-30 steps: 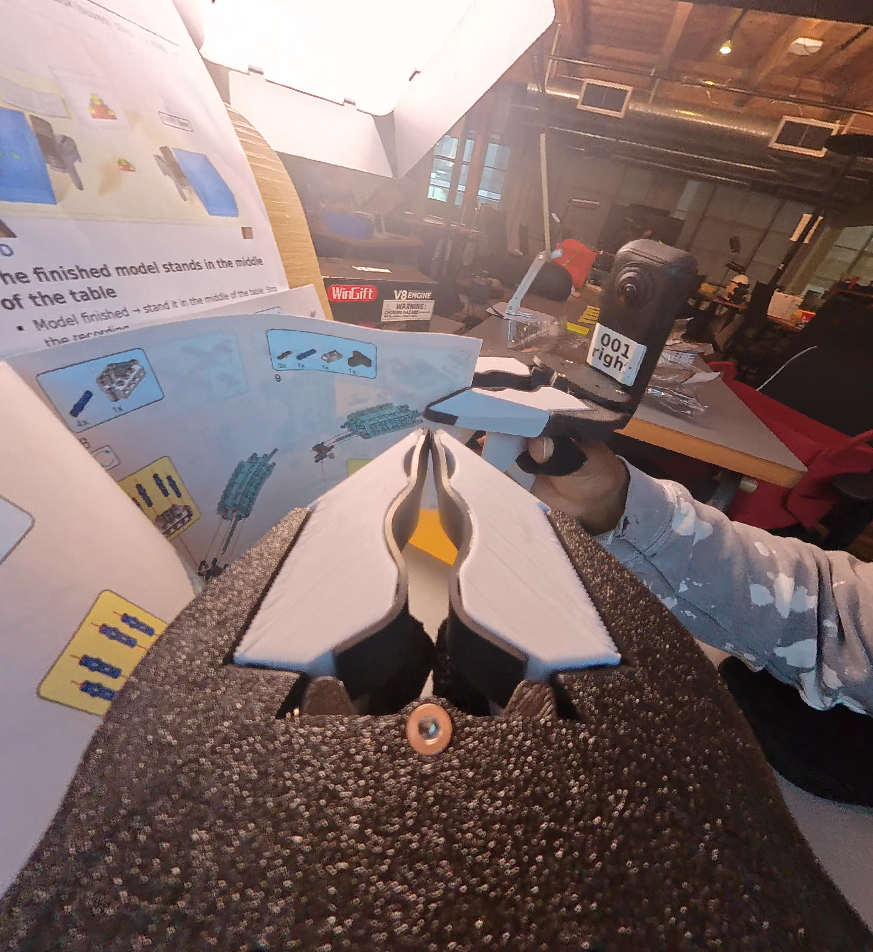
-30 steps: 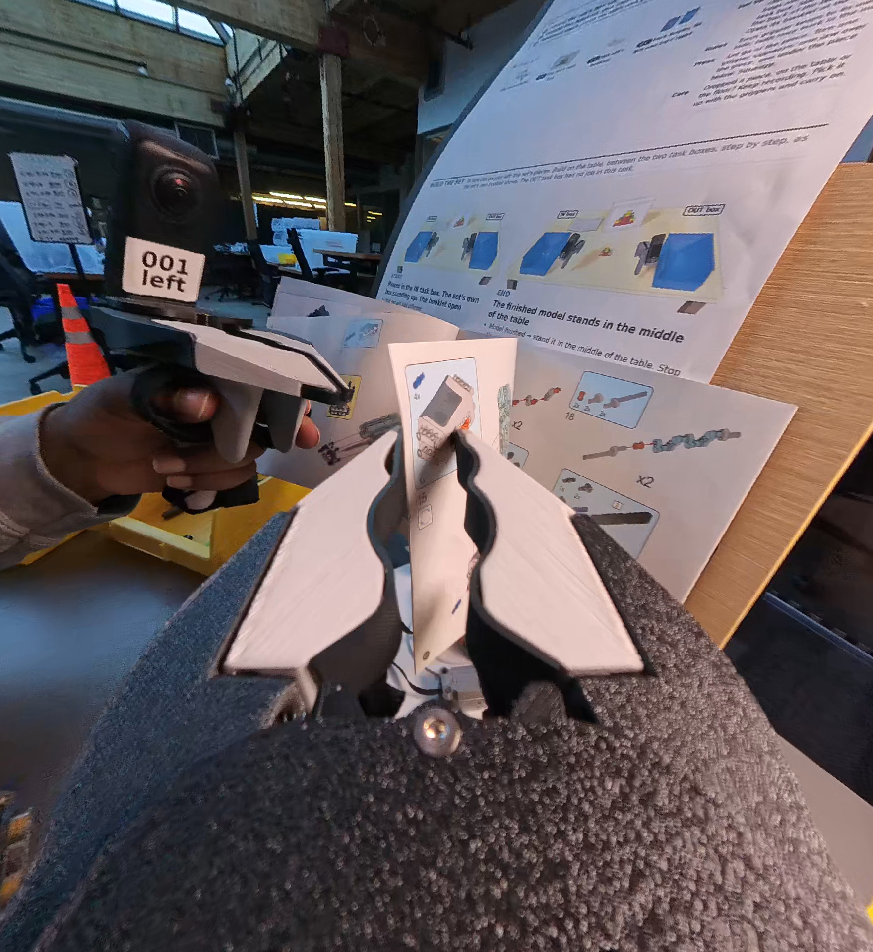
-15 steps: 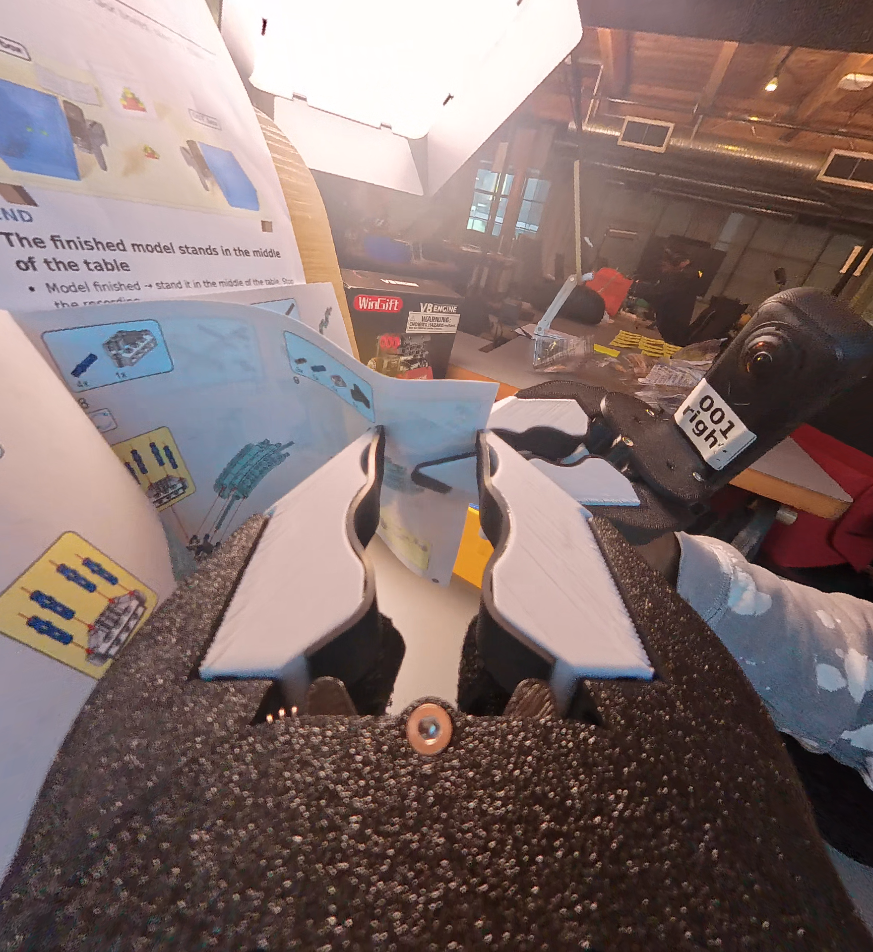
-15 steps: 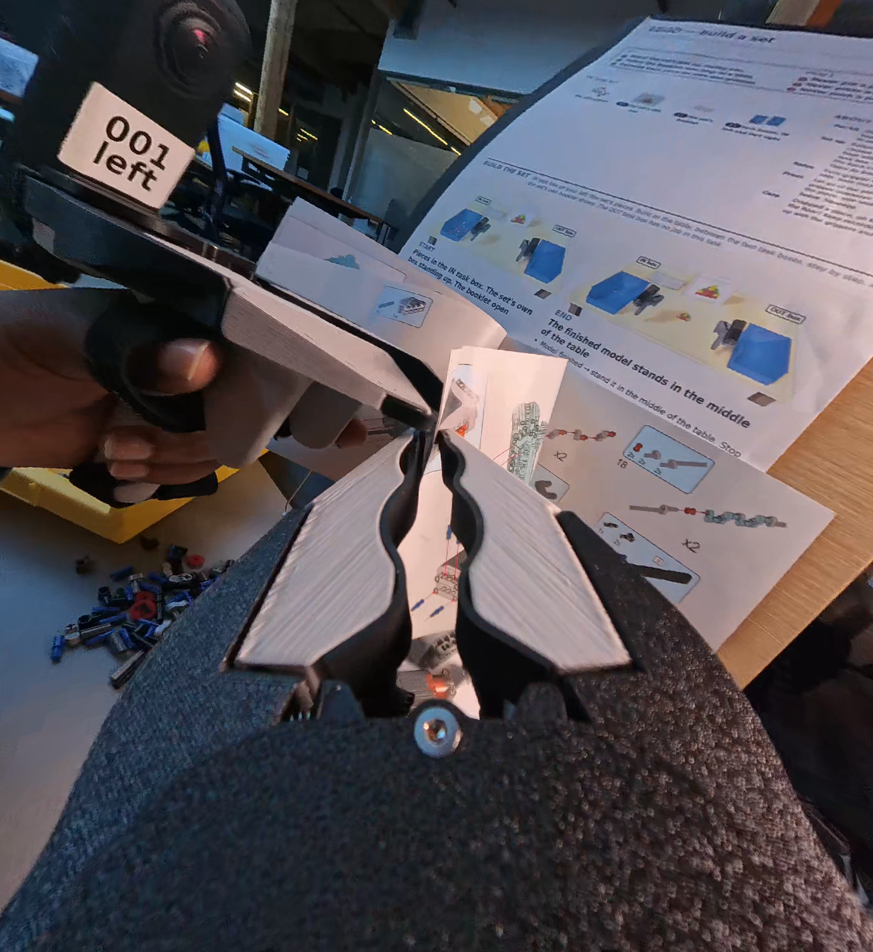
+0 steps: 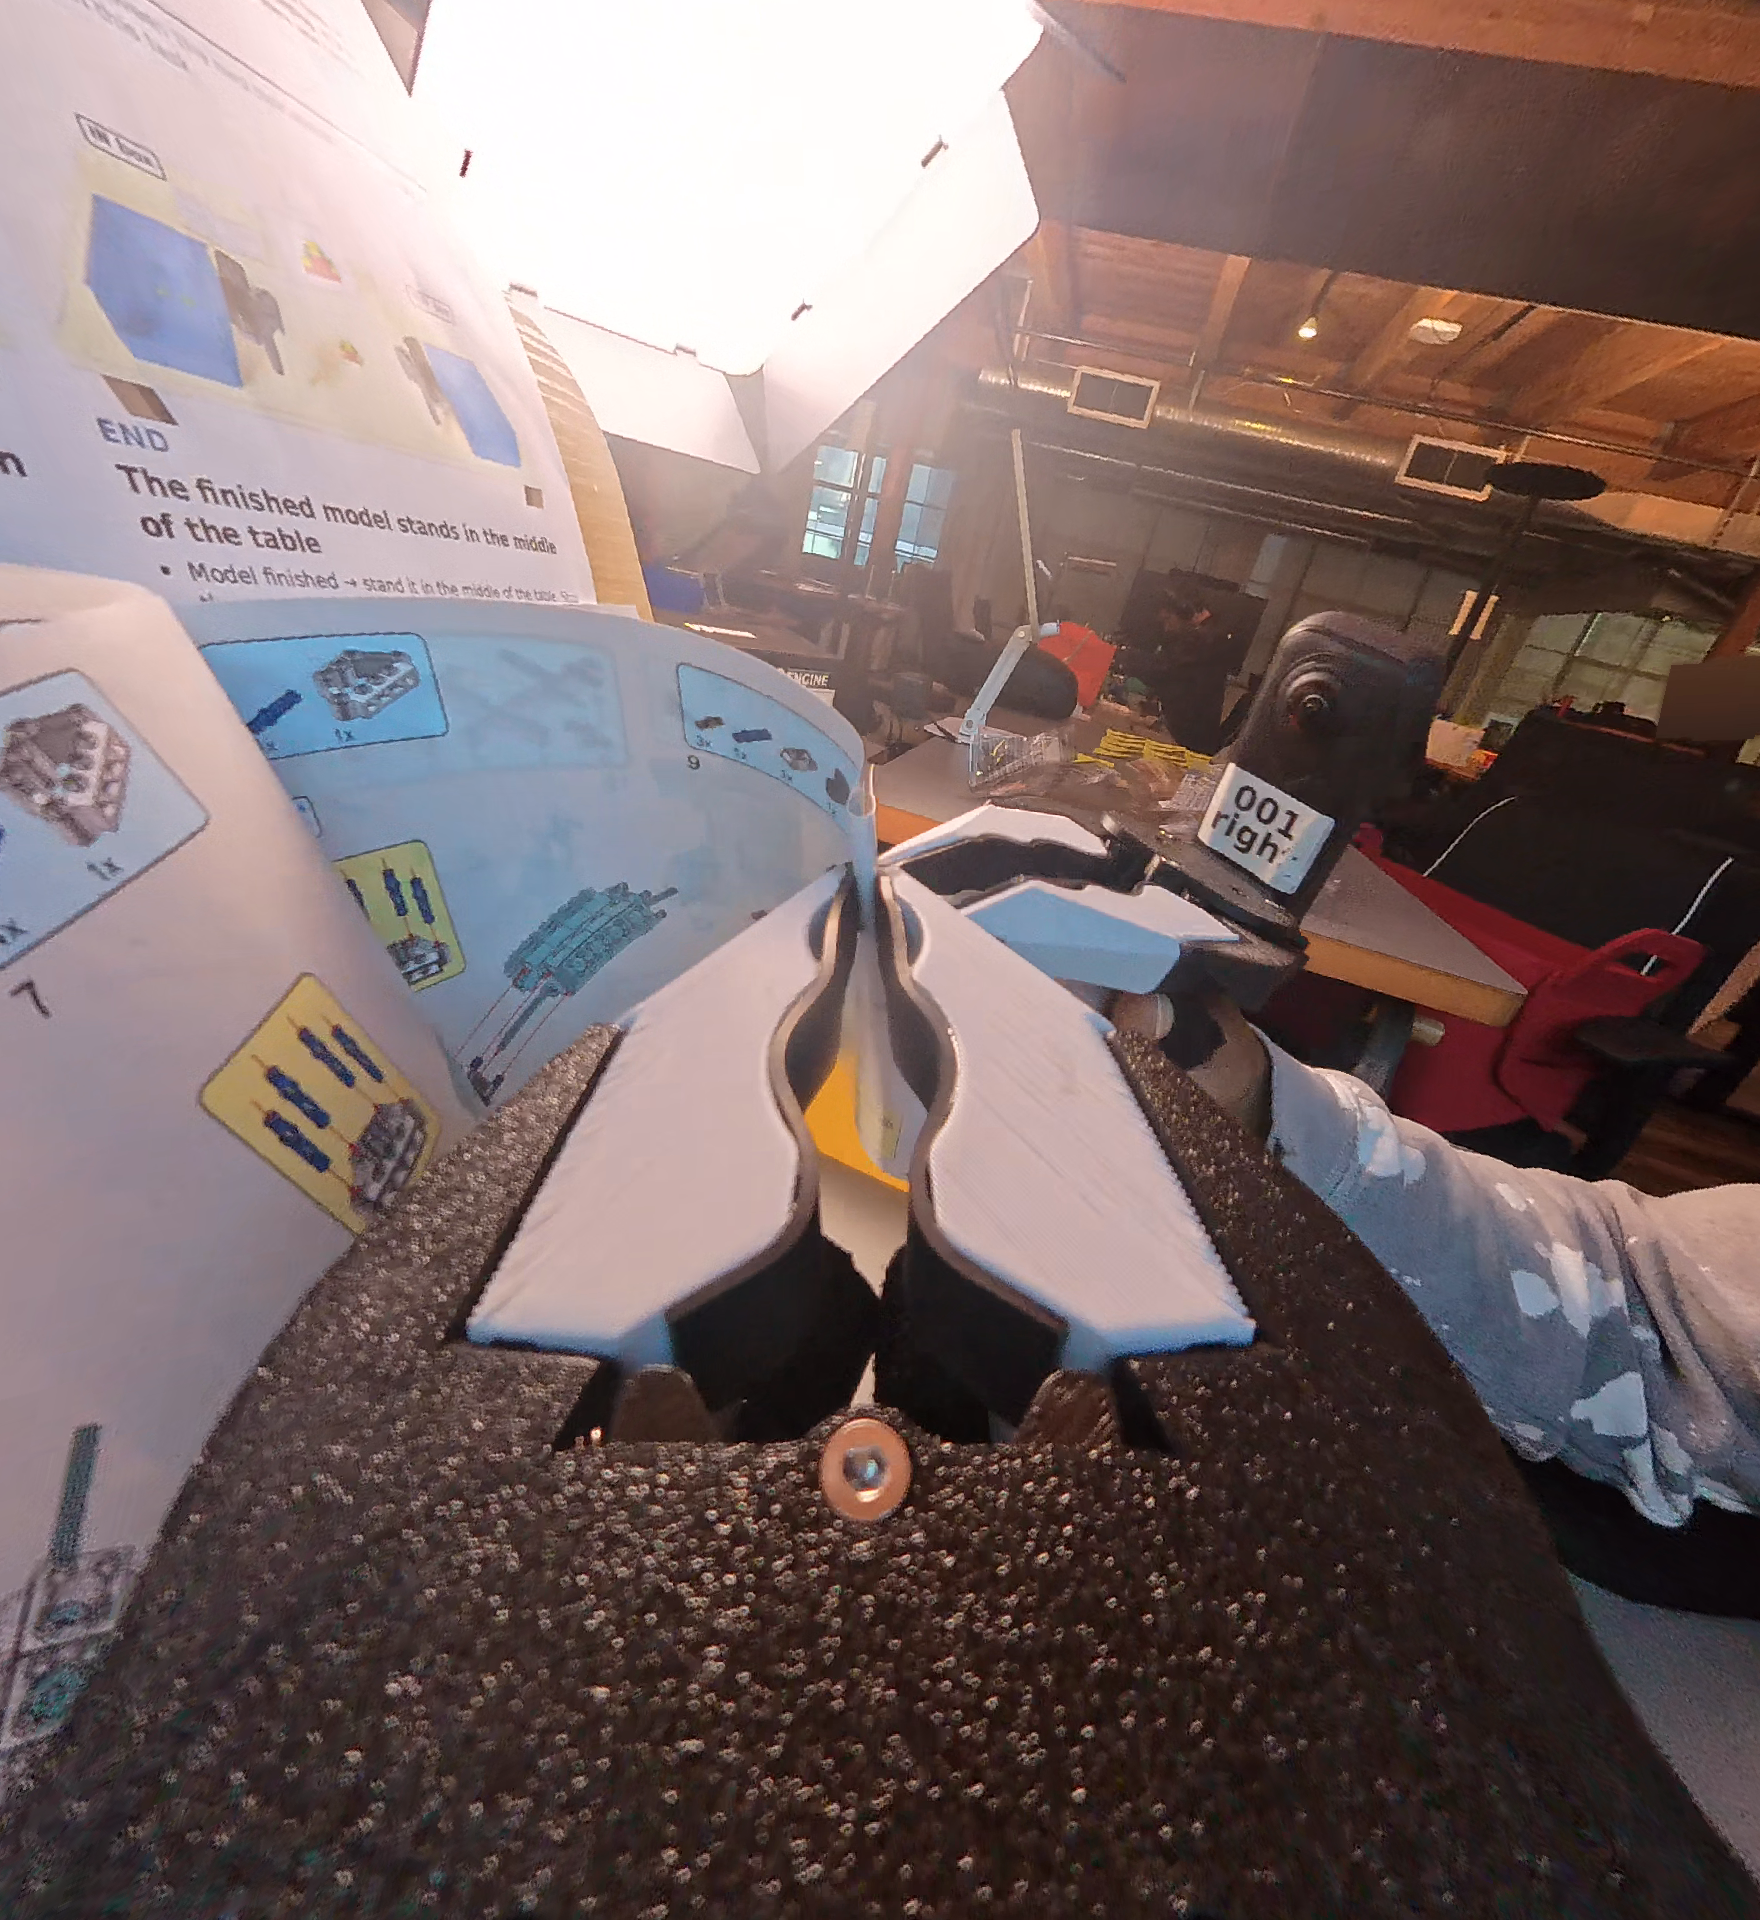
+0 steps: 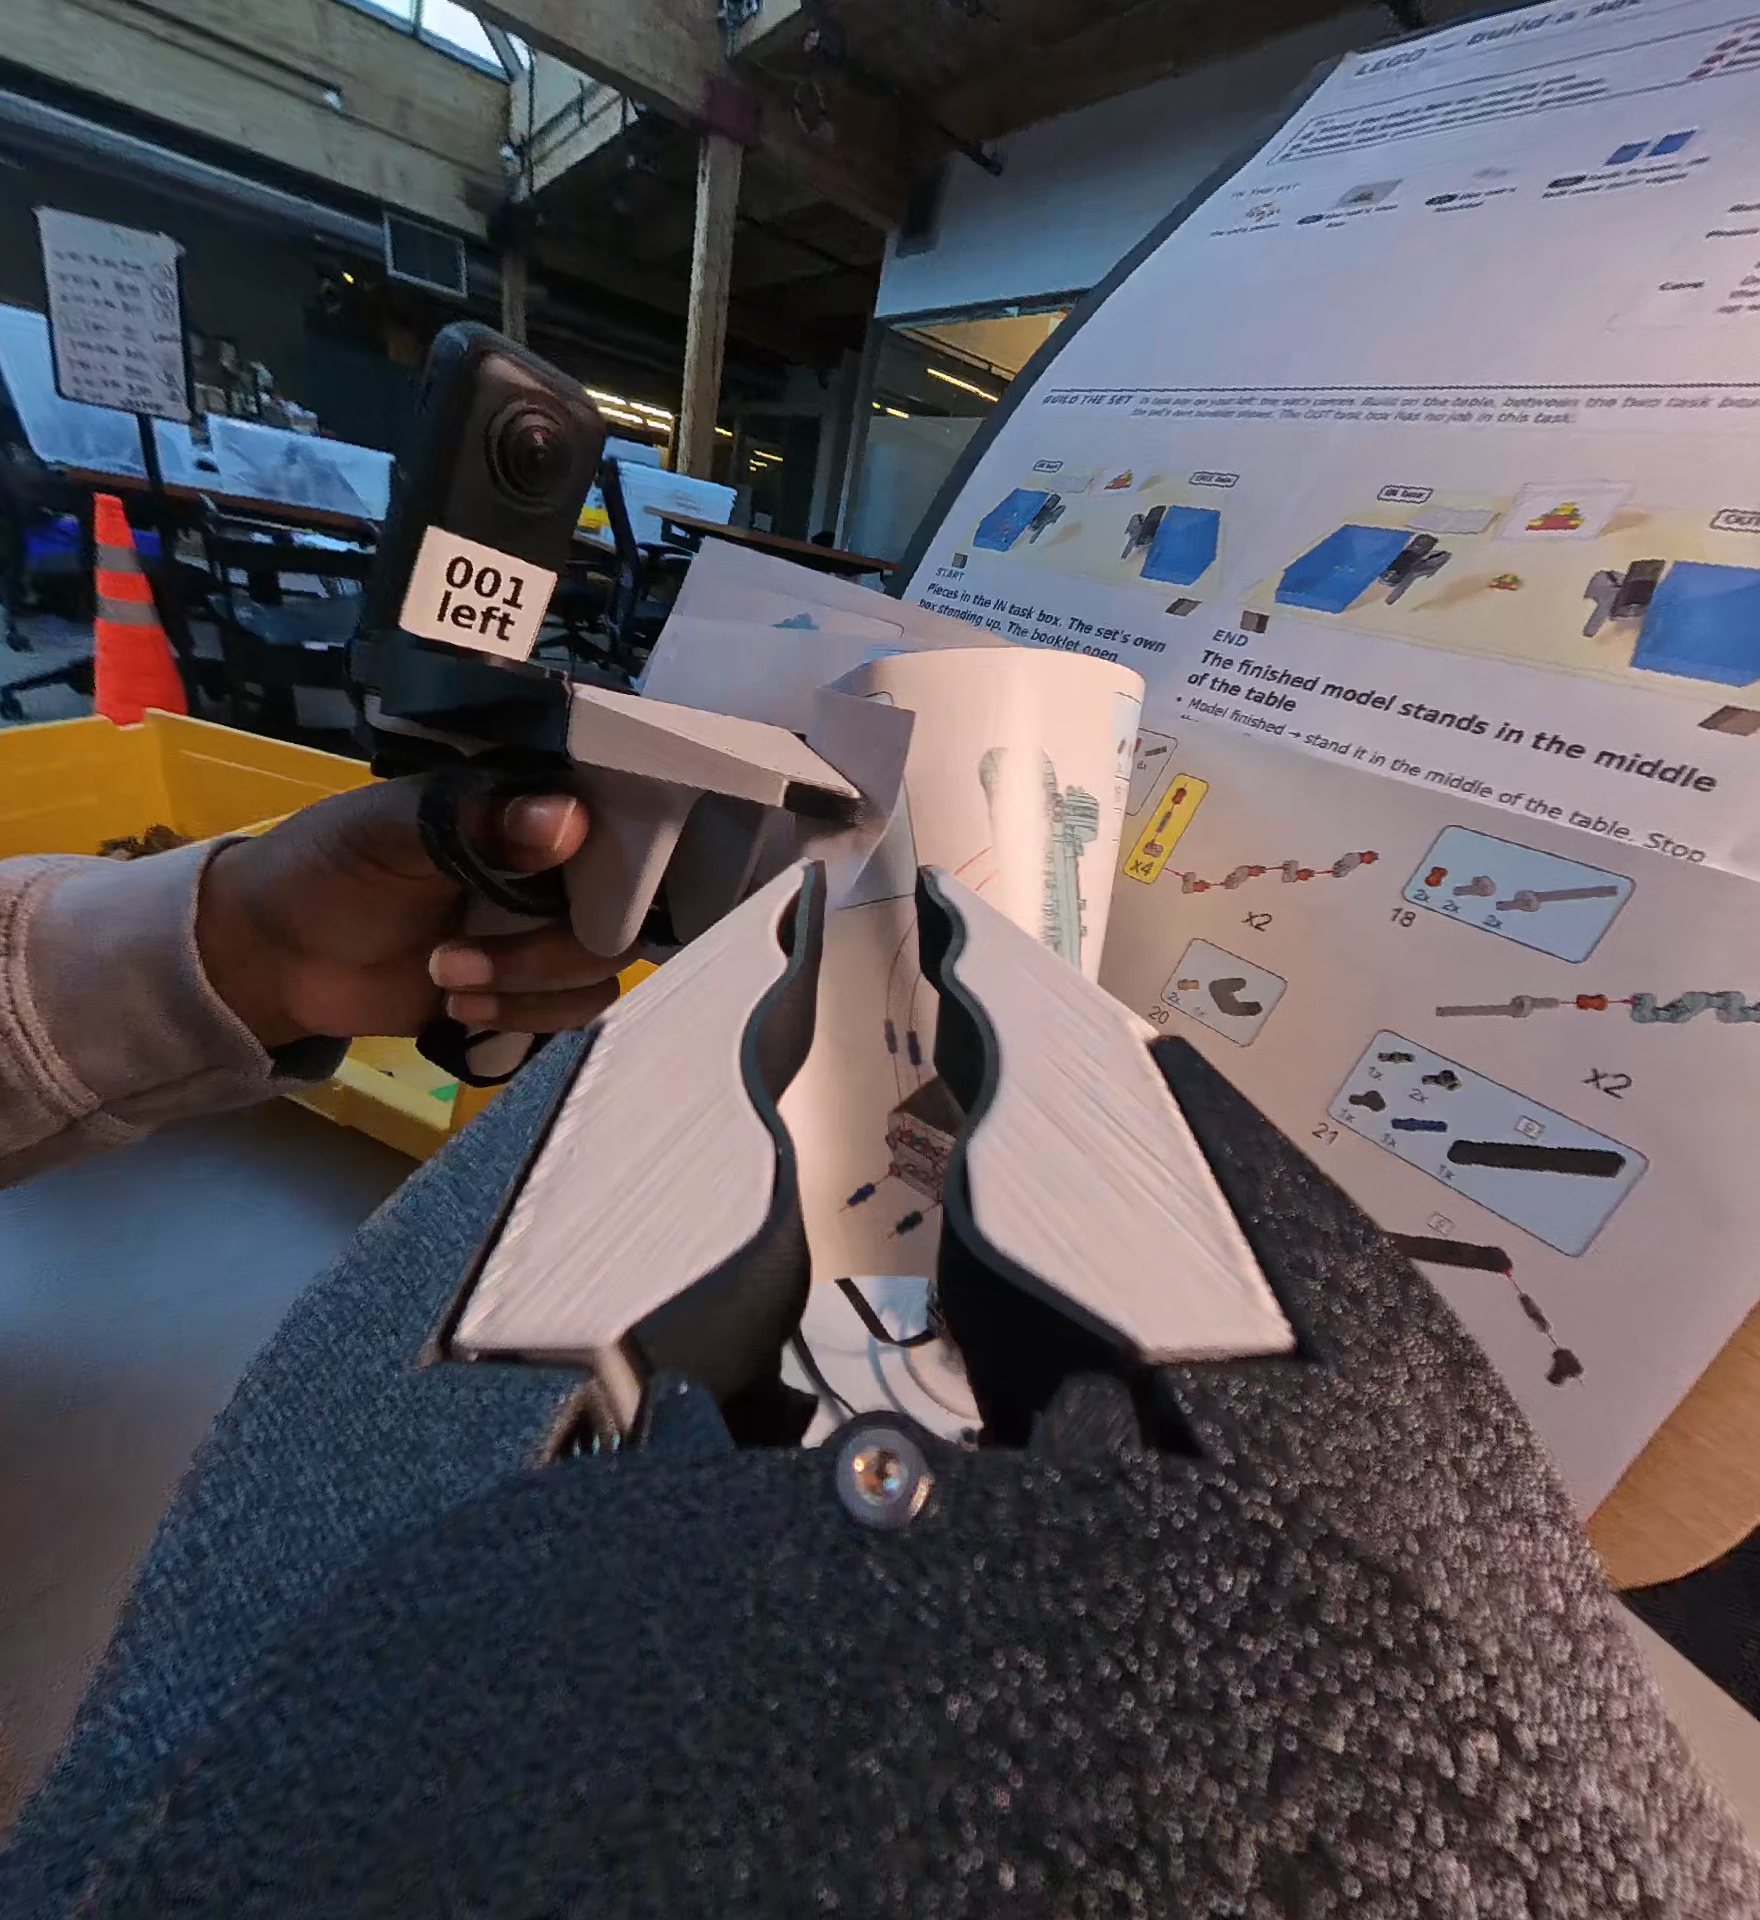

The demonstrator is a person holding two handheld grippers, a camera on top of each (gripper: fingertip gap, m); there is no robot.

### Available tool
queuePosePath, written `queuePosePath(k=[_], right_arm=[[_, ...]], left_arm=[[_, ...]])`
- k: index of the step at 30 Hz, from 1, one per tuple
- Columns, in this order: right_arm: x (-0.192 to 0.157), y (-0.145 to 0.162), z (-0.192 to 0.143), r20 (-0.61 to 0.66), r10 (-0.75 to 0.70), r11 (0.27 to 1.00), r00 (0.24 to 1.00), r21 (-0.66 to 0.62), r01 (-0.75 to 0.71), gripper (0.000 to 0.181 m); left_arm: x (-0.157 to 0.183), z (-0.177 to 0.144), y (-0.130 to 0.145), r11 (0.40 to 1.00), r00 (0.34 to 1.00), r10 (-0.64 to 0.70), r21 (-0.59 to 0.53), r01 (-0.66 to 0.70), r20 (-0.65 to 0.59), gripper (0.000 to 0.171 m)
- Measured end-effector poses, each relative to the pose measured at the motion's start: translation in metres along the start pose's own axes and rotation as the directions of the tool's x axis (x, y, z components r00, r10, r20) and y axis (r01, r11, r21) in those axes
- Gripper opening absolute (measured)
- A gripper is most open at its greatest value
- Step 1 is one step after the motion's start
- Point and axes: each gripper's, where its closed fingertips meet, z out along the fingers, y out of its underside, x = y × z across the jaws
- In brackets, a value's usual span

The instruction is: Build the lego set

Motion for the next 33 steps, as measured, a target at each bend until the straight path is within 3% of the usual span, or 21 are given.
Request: queuePosePath(k=[4,8,9,10,14,18,21,23,27,33], right_arm=[[0.011,0.004,-0.001,-0.024,0.017,1.000,1.000,-0.013,-0.017,0.019],[-0.001,0.014,0.007,0.090,0.108,0.993,0.990,-0.059,-0.103,0.055],[-0.004,0.018,0.010,0.117,0.119,0.991,0.986,-0.081,-0.110,0.058],[-0.006,0.021,0.013,0.132,0.116,0.991,0.984,-0.087,-0.105,0.052],[-0.001,0.019,0.018,0.118,0.095,0.995,0.989,-0.042,-0.090,0.001],[0.011,0.018,0.016,0.097,0.142,0.990,0.985,-0.015,-0.141,0.000],[0.015,0.018,0.013,0.079,0.154,0.988,0.985,-0.002,-0.154,0.000],[0.004,0.012,0.009,0.128,0.151,0.988,0.980,0.018,-0.155,0.000],[-0.021,-0.007,0.007,0.236,0.160,0.984,0.959,0.042,-0.174,0.019],[-0.030,-0.021,0.002,0.353,0.269,0.945,0.896,0.081,-0.316,0.003]], left_arm=[[0.008,-0.006,-0.002,0.999,0.997,-0.012,0.035,0.015,-0.077,0.002],[0.018,-0.011,-0.004,0.995,0.984,-0.033,0.083,0.048,-0.176,0.008],[0.019,-0.012,-0.004,0.994,0.979,-0.043,0.090,0.062,-0.198,0.010],[0.020,-0.013,-0.004,0.993,0.975,-0.052,0.095,0.074,-0.216,0.011],[0.013,-0.018,-0.002,0.993,0.980,-0.050,0.099,0.070,-0.194,0.015],[0.003,-0.021,0.010,0.999,0.990,-0.034,0.033,0.039,-0.138,0.004],[0.003,-0.024,0.010,0.998,0.990,-0.030,0.056,0.038,-0.141,0.004],[0.006,-0.027,0.006,0.995,0.986,-0.038,0.090,0.053,-0.163,0.005],[0.011,-0.026,0.009,0.996,0.979,-0.024,0.083,0.042,-0.204,0.008],[0.019,-0.025,0.013,0.997,0.973,0.003,0.074,0.014,-0.230,0.014]])
